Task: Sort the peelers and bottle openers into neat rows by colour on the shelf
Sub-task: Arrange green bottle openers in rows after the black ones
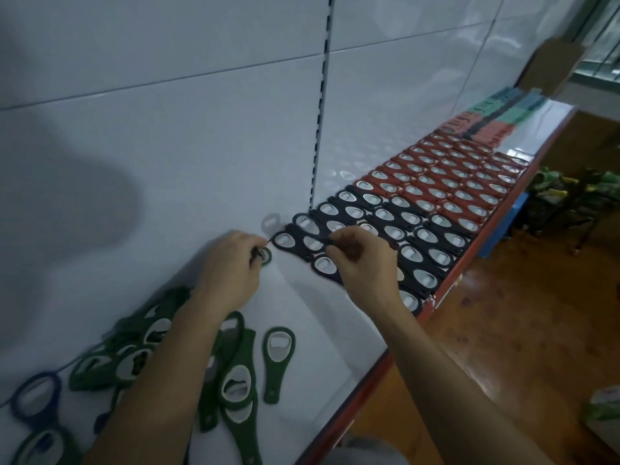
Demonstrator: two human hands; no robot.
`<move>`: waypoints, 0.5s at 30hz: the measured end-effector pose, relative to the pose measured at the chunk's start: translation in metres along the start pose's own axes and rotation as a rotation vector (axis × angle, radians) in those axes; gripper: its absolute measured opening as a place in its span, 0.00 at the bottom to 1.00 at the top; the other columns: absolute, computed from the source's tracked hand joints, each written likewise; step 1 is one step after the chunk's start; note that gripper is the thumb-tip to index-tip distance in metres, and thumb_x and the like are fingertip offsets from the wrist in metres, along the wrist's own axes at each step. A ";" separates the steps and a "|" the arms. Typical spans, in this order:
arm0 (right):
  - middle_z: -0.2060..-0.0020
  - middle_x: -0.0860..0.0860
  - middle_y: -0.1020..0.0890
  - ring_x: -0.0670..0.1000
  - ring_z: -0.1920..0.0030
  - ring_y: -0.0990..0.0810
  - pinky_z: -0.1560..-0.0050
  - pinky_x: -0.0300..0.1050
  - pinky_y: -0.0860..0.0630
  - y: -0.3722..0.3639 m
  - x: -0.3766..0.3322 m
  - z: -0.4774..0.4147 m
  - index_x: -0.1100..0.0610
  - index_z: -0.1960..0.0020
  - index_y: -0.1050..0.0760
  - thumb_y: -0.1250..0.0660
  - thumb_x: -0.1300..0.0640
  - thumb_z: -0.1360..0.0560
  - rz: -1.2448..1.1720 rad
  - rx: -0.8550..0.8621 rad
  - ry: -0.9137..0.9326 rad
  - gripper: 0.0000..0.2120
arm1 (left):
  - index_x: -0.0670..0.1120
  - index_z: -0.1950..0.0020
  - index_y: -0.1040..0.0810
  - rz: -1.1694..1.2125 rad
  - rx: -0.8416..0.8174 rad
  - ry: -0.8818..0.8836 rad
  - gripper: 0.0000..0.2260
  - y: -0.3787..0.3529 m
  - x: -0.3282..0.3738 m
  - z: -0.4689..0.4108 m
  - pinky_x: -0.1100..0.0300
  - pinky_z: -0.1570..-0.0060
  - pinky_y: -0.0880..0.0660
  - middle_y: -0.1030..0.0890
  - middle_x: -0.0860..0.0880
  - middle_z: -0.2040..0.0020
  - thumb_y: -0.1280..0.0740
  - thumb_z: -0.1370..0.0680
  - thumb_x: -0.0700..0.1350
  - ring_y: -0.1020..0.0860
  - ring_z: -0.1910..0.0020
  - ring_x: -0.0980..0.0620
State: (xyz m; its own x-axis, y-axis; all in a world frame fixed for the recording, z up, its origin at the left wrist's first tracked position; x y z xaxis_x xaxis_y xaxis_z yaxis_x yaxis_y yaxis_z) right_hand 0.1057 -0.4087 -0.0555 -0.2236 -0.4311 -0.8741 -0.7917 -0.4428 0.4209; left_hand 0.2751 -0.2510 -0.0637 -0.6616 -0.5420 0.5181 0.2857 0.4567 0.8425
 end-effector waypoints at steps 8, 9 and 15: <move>0.61 0.47 0.15 0.47 0.60 0.16 0.57 0.43 0.18 -0.018 0.005 -0.014 0.52 0.48 0.18 0.27 0.63 0.25 -0.105 -0.088 -0.079 0.09 | 0.49 0.47 0.15 -0.172 -0.149 0.022 0.11 -0.008 -0.011 0.002 0.60 0.59 0.24 0.20 0.52 0.44 0.35 0.21 0.38 0.24 0.58 0.56; 0.60 0.48 0.15 0.48 0.60 0.16 0.58 0.44 0.19 -0.023 0.005 -0.020 0.52 0.47 0.19 0.27 0.63 0.25 -0.097 -0.116 -0.086 0.10 | 0.49 0.51 0.14 -0.201 -0.157 0.036 0.10 -0.005 -0.015 0.002 0.61 0.63 0.25 0.18 0.51 0.49 0.35 0.21 0.39 0.23 0.61 0.56; 0.57 0.49 0.14 0.47 0.57 0.16 0.50 0.41 0.21 -0.093 -0.020 -0.040 0.53 0.46 0.18 0.26 0.62 0.26 0.156 -0.487 0.063 0.11 | 0.46 0.55 0.15 -0.188 -0.266 0.091 0.10 -0.002 -0.034 0.002 0.48 0.56 0.18 0.15 0.46 0.56 0.36 0.22 0.39 0.19 0.61 0.49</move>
State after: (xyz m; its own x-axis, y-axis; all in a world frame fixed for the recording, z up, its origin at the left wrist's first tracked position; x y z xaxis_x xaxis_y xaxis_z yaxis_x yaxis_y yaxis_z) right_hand 0.2063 -0.3904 -0.0673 -0.2710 -0.5613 -0.7820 -0.3918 -0.6777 0.6222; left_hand 0.2954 -0.2323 -0.0833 -0.6586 -0.6658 0.3507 0.3434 0.1488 0.9273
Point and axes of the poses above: each hand's wrist, its own z-axis away from the middle knuckle, its own y-axis out of the back of the hand, x = y × z, the point moved 9 cm from there along -z, towards the middle knuckle
